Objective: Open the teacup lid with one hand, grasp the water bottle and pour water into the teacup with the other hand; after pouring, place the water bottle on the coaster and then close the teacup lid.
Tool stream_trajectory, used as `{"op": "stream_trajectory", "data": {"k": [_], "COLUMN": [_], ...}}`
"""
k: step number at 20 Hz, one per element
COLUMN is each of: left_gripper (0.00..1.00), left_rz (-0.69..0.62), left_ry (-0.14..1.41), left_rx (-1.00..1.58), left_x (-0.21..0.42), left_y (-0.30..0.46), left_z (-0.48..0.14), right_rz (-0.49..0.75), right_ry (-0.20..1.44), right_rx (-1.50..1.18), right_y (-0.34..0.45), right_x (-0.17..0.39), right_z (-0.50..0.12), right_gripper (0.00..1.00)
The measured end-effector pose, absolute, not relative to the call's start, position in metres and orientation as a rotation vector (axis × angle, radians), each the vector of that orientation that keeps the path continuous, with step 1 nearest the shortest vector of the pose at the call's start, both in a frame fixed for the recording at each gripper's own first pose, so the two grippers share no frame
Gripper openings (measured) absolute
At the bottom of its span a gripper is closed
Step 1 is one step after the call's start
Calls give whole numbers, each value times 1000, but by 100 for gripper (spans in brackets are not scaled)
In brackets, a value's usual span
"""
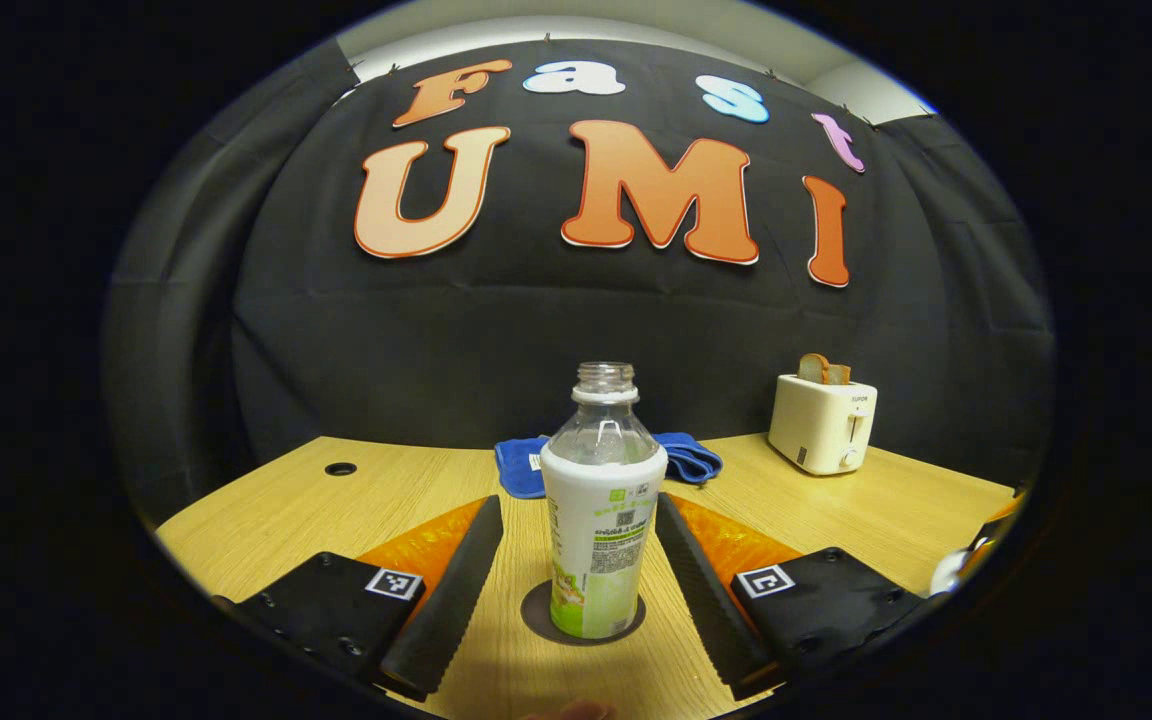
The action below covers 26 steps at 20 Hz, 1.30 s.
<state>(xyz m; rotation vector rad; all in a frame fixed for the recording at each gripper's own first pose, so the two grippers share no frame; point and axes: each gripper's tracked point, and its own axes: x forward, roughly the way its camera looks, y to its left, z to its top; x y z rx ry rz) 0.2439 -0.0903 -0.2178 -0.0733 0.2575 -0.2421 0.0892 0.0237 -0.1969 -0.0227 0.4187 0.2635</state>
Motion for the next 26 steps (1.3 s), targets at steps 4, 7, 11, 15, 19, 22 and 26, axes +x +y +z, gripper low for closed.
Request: {"op": "stream_trajectory", "data": {"k": [4,7,11,15,19,22,26], "left_gripper": [97,97,97,97,97,97,98], "left_rz": [-240,-232,-210,-210,-207,-203,-187], "left_ry": [240,228,219,197,182,172,157], "left_rx": [-77,-63,-31,-7,-22,-39,-72], "left_x": [228,215,200,188,182,176,171], "left_y": [-87,-83,-75,-71,-72,-69,-58], "left_z": [-211,-209,-212,-204,-194,-183,-161], "right_rz": [269,275,288,282,285,268,213], "right_ry": [438,456,484,484,484,432,344], "right_rx": [-30,-41,-50,-54,-57,-52,-27], "right_y": [29,34,40,39,40,38,25], "right_x": [88,84,80,78,77,82,98], "right_z": [-205,-215,-228,-231,-230,-211,-176], "right_gripper": [20,20,20,20,26,42,66]}}
